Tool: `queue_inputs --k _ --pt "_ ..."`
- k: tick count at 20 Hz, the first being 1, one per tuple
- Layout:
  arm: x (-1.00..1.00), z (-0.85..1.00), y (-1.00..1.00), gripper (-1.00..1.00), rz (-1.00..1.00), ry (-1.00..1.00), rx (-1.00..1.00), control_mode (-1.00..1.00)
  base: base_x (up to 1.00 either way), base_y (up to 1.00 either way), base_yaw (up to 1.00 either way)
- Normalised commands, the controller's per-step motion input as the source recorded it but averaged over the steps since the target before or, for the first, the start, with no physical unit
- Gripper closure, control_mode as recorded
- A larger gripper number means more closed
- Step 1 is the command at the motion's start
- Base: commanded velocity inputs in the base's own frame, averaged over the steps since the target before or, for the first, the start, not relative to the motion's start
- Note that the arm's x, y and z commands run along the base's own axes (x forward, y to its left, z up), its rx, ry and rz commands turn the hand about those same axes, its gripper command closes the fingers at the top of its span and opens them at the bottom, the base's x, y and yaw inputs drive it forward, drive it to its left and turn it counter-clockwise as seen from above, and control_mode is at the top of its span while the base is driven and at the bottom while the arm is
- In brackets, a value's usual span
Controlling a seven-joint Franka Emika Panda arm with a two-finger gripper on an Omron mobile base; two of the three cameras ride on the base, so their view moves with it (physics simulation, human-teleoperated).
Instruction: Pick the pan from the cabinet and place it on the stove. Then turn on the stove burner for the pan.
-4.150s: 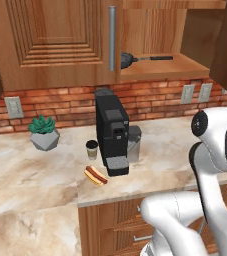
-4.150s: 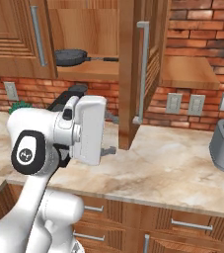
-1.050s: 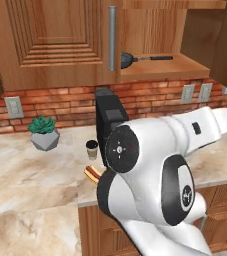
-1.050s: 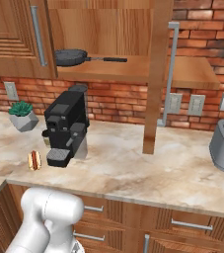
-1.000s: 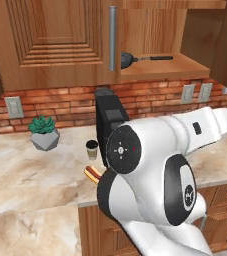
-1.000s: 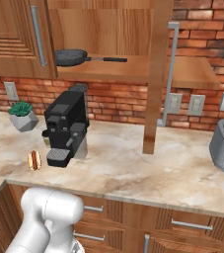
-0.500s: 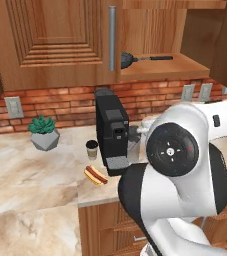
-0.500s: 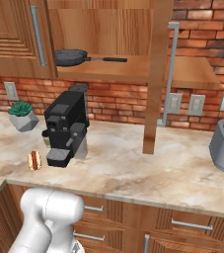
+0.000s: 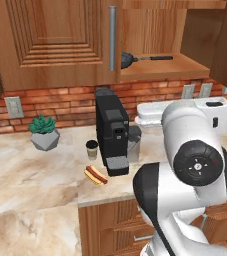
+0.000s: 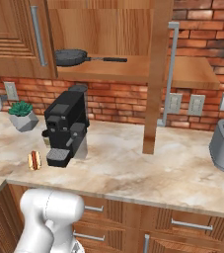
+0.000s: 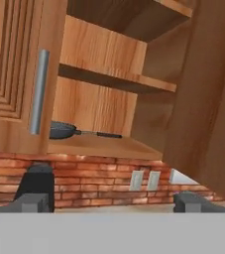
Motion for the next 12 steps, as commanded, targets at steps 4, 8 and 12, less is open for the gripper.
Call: queue_inputs --k 4,8,12 --pt "0.38 0.06 0.18 -1.0 0.11 -0.24 0.07 -1.0 0.0 0.0 0.0" --pt "0.37 0.15 0.17 -1.0 0.09 -0.24 0.07 -1.0 0.0 0.0 0.0" --pt "0.34 0.18 0.16 -1.0 0.07 -0.2 0.06 -1.0 0.0 0.0 0.0"
